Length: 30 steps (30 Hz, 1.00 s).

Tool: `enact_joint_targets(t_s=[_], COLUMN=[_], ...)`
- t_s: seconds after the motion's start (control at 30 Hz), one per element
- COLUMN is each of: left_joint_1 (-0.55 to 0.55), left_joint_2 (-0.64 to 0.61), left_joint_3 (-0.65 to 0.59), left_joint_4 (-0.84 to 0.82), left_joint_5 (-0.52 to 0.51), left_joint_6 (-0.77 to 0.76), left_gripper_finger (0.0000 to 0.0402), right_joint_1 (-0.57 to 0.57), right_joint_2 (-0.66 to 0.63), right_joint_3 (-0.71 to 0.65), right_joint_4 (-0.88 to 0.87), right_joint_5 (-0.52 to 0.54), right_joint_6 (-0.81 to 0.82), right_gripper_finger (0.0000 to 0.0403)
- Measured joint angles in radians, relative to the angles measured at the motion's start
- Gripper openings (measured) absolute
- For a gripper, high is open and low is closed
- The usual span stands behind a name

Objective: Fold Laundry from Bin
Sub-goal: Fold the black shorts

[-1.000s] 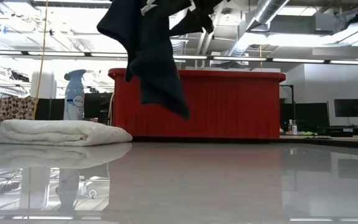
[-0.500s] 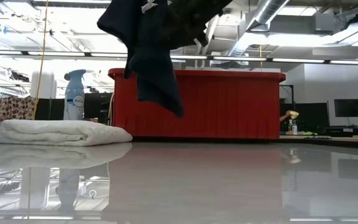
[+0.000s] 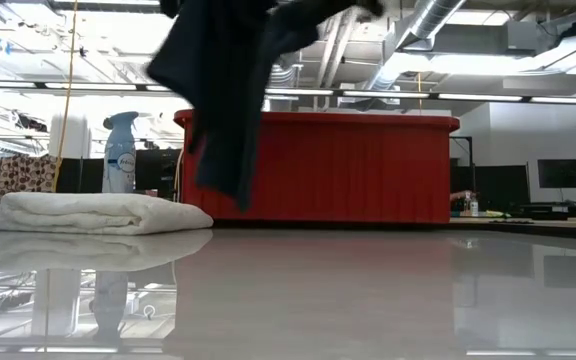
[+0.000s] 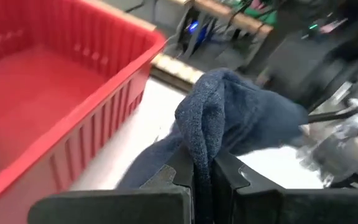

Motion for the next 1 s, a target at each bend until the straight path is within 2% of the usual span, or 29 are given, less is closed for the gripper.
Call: enact_joint_targets(t_s=[0.13,0.2,0.47,0.67,0.8,1.0], left_joint_1=[0.000,0.000,-0.006,-0.058,-0.068,-0.059], left_joint_2=[0.000,0.002,0.057,0.091,0.124,0.245], left_joint_3=[0.000,-0.002,-0.108,-0.126,-0.126,-0.126], left_joint_4=[-0.079,-0.113,-0.134,-0.106,-0.132,-0.120], left_joint_5=[-0.031,-0.024,0.138,0.201,0.211,0.199], left_joint_6=[-0.059,-0.093,-0.243,-0.354,-0.356,-0.252], left_gripper_finger=[0.0005,0.0005,0.0005,0.0005,0.0005,0.0005], right_joint_1=[0.029,0.043,0.113,0.161,0.173,0.140], right_joint_2=[-0.001,0.000,0.010,0.015,0.020,0.021], right_joint_3=[0.102,0.125,0.125,0.124,0.124,0.050], right_joint_4=[-0.325,-0.406,-0.377,-0.323,-0.395,-0.429], right_joint_5=[-0.037,-0.076,-0.226,-0.302,-0.341,-0.373], right_joint_6=[0.241,0.313,0.459,0.585,0.652,0.650], right_gripper_finger=[0.0027,0.0027,0.0027,0.0027,0.0027,0.0027])
